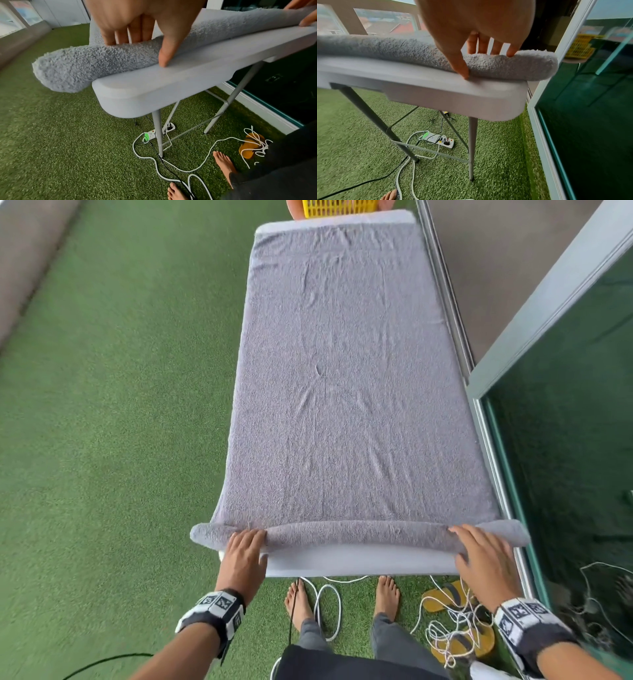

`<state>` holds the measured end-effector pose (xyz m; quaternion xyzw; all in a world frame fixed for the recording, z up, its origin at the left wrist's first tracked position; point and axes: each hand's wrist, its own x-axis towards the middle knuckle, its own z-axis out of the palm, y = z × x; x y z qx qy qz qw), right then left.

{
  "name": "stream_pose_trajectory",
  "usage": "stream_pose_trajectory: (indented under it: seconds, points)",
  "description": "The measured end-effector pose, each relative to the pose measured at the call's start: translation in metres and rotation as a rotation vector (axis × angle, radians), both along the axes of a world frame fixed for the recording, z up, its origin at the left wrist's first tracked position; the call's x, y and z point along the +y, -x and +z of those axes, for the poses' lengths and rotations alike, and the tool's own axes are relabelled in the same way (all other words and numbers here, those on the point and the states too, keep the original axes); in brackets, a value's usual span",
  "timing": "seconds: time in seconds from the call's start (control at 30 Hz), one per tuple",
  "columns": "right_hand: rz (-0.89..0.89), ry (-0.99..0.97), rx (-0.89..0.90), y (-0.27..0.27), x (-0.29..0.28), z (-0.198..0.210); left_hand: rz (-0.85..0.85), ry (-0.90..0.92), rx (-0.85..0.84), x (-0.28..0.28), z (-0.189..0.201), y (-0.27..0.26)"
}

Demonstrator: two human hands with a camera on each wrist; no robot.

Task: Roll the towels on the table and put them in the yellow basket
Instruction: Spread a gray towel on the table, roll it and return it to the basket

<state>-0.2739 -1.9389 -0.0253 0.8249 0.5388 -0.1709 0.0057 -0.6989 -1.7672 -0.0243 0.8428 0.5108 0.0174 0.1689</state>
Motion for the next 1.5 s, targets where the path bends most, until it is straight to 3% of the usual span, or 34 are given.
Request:
stream_pose_trajectory:
  seconds: [0.17,0.27,0.5,0.6,0.73,0.83,0.9,1.07,1.17,1.27,1.37,1.5]
  points:
    - [-0.016,-0.025,-0.009,-0.009,0.041,0.021,0.030,-0.045,0.088,0.036,0.016,-0.014]
    - [-0.077,-0.129,0.025,-0.015,0.048,0.015,0.072,-0.067,0.016,0.044,0.014,-0.022]
    - [-0.014,0.111,0.047,-0.004,0.018,0.010,-0.042,0.038,0.029,0.007,0.008,-0.005]
    - [0.004,0.134,-0.015,-0.007,0.033,0.023,-0.021,-0.032,0.036,0.021,0.012,-0.005]
    - [-0.038,-0.098,0.049,-0.006,0.041,0.024,0.023,-0.002,0.087,0.034,0.002,-0.011]
    - [0.022,0.096,0.052,0.002,0.023,0.013,-0.105,0.023,0.096,0.019,-0.005,-0.006]
    - [0.016,0.154,0.050,0.006,0.014,0.009,-0.071,0.056,0.073,0.010,-0.003,-0.004]
    - [-0.011,-0.013,0.014,0.003,0.026,0.020,-0.041,-0.077,0.059,0.022,0.011,-0.016]
    - [-0.037,-0.114,-0.015,0.003,0.032,0.022,0.062,-0.020,0.053,0.025,0.005,-0.024]
    - [-0.013,0.037,0.045,0.012,0.018,0.018,-0.041,0.008,0.083,0.011,-0.004,-0.018]
    - [-0.020,0.138,0.048,0.014,0.009,0.014,-0.031,-0.012,0.052,0.009,-0.005,-0.010]
    - [-0.030,0.140,0.005,0.003,0.027,0.023,-0.047,-0.078,0.059,0.031,0.011,-0.017]
